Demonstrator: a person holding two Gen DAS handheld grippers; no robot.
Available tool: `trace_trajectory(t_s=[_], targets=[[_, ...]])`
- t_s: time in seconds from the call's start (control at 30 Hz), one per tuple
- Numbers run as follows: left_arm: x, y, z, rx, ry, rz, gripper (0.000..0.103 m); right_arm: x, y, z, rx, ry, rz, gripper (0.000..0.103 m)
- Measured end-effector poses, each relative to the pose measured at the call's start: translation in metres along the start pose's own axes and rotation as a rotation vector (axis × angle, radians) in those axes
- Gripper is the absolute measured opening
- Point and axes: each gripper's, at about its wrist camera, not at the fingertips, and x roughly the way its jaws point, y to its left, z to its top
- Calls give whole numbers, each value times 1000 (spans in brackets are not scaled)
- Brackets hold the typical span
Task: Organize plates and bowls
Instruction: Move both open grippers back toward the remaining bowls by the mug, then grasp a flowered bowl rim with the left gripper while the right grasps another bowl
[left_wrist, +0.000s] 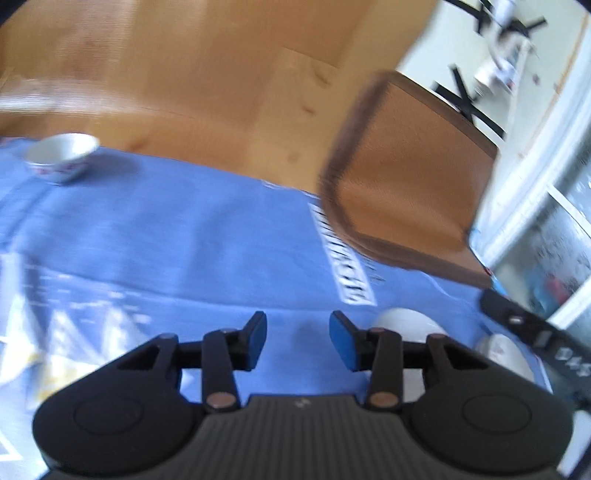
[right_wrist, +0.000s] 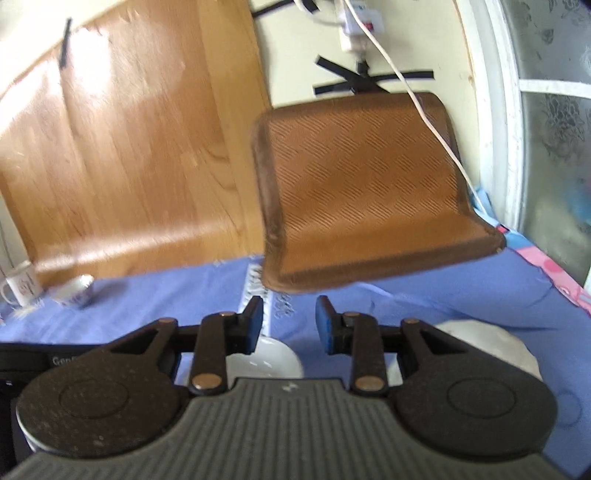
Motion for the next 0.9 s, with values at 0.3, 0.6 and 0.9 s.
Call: trace_trajectory(t_s=[0.3,0.6,0.9], targets=[[-37,94,2,-73,-75,170,39,16,72,-17,-88,74,185,34],[-59,157,-6,-88,-163,276,38,40,128,-33,-124,177,278,34],[-63,169,1,-91,-221,335,40,80,180,-17,-139,233,334,34]])
